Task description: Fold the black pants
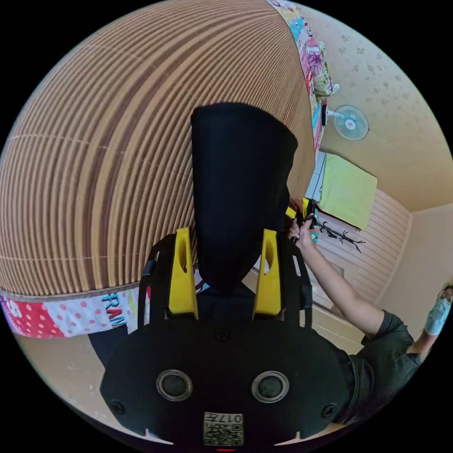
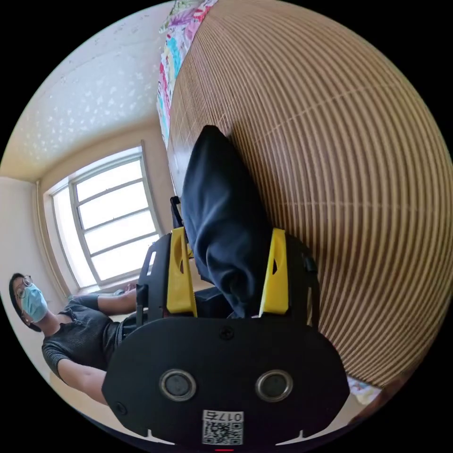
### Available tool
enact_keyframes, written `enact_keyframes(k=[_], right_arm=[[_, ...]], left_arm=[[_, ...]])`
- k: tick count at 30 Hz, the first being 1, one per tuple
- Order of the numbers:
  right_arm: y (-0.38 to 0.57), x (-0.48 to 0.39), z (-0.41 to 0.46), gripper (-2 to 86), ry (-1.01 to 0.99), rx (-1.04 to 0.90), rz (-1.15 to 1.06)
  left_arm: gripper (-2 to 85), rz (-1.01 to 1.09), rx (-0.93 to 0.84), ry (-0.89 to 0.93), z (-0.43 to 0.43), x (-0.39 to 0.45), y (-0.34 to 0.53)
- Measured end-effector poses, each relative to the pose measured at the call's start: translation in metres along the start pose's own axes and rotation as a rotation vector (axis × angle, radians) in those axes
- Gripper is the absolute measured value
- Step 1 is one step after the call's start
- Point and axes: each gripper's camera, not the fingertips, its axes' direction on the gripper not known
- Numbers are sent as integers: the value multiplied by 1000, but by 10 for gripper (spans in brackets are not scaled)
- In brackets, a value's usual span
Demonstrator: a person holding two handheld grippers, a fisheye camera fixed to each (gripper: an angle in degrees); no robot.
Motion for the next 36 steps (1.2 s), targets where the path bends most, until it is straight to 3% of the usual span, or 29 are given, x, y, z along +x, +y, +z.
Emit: enact_keyframes(k=[6,8,11,14,19,25,29,36], right_arm=[[-4,-39,30,179,-213,-173,-31],[4,-55,42,154,-201,-251,3],[32,-78,69,129,-232,-401,73],[73,-102,90,108,-400,-432,79],[154,-163,78,85,-693,-196,3],[237,-234,7,80,-835,121,-151],[301,-278,-65,80,-825,363,-298],[441,-399,-217,82,-590,800,-579]], left_arm=[[132,-25,-30,86,17,-19,-15],[95,-8,-75,180,10,-30,-19],[81,103,-158,236,-19,-29,-24],[78,212,-298,193,-46,-11,-29],[75,381,-452,137,-69,49,-37],[73,627,-583,137,-32,167,-44],[72,836,-707,138,19,262,-32],[73,1194,-954,295,131,448,15]])
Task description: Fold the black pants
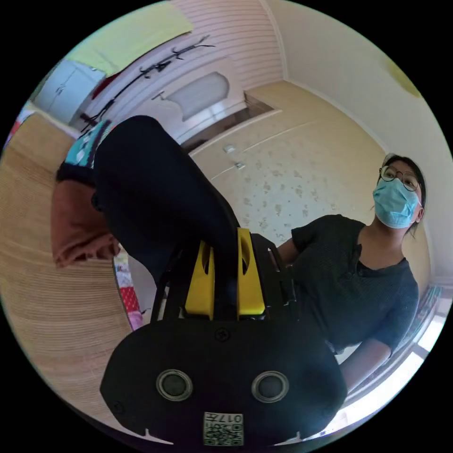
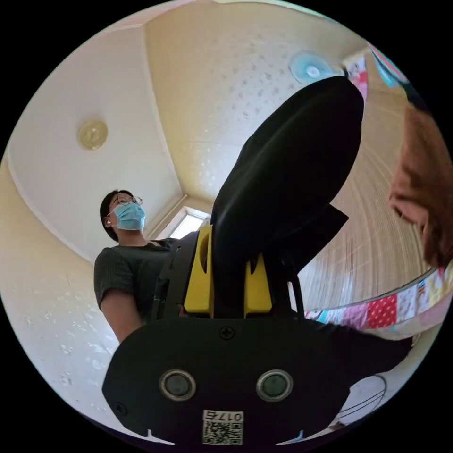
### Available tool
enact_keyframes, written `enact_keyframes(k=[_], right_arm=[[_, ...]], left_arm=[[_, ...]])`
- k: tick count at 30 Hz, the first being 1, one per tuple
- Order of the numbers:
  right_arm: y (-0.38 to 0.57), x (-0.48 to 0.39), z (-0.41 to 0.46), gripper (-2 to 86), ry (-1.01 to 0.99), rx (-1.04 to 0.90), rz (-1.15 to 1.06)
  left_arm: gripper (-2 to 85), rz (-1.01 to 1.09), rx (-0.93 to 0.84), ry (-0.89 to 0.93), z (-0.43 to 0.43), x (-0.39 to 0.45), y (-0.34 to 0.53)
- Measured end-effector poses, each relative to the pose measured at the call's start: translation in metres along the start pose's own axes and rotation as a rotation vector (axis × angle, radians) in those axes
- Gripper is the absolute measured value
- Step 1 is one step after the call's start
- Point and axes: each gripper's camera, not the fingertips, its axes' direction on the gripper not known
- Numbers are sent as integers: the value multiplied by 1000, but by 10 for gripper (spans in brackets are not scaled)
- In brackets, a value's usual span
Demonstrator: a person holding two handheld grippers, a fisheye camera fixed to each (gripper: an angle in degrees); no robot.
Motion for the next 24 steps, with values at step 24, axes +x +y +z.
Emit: enact_keyframes(k=[24], right_arm=[[192,223,-5,5,466,339,1468]], left_arm=[[97,-1845,797,-109,89,56,475]])
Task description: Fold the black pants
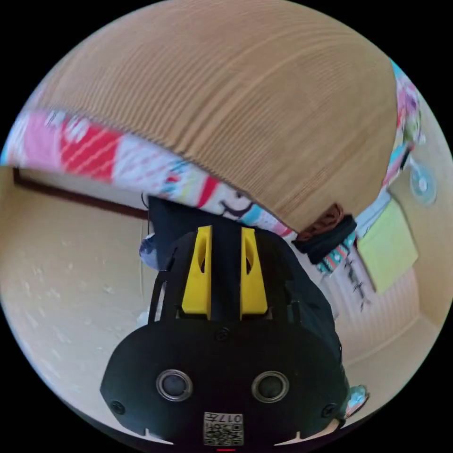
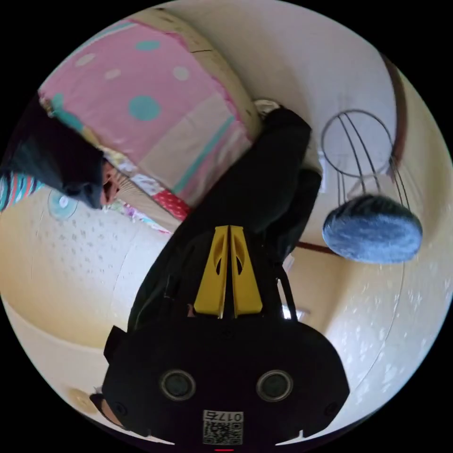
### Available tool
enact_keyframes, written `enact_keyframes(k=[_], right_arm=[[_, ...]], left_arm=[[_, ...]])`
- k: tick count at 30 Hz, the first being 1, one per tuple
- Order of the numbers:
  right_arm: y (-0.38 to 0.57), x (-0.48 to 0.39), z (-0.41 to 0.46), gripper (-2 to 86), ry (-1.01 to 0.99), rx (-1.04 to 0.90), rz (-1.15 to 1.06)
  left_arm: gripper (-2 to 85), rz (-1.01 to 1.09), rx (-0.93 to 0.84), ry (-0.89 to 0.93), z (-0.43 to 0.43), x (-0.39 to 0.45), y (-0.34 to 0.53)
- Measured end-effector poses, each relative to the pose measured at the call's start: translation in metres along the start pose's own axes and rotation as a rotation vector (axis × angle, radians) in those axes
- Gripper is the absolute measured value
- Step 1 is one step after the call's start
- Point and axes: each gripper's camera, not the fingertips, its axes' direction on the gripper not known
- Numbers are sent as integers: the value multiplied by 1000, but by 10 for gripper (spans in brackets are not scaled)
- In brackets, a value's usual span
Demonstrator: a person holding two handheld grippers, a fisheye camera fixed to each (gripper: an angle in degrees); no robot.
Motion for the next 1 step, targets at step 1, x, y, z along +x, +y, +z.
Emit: enact_keyframes(k=[1], right_arm=[[0,-2,5,5,18,17,86]], left_arm=[[97,-135,79,92,-7,-52,39]])
